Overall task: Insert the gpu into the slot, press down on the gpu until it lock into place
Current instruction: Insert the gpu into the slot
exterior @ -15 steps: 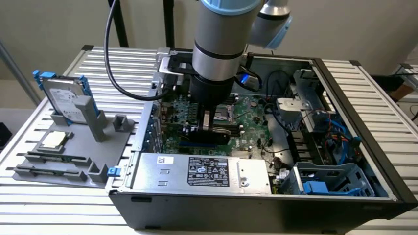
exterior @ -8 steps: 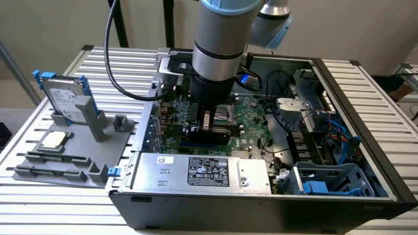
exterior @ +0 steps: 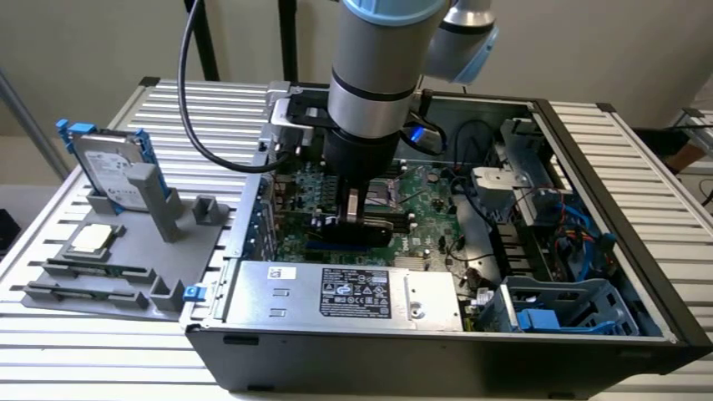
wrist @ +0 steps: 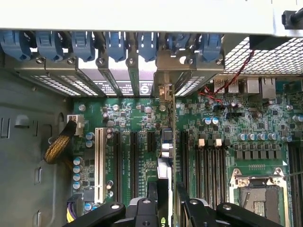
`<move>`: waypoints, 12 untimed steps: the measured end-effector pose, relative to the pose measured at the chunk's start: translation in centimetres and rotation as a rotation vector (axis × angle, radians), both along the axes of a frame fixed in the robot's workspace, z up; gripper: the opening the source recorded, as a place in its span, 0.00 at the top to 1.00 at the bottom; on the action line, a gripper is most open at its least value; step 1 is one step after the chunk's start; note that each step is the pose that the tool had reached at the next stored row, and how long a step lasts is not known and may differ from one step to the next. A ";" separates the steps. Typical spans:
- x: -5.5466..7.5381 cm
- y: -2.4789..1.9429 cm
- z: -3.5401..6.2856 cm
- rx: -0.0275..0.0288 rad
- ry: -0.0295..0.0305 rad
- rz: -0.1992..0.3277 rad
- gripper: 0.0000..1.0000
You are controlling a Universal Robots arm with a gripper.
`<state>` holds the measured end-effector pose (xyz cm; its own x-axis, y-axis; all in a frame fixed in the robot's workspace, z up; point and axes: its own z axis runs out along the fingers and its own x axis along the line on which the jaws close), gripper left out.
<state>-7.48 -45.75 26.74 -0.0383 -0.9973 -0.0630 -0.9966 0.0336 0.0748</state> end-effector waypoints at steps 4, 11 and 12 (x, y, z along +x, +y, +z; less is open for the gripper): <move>0.0 0.01 0.00 0.0000 0.0000 0.002 0.74; 0.0 0.12 0.00 0.0000 0.0000 0.005 0.74; 0.0 0.14 0.00 0.0000 0.0000 0.007 0.74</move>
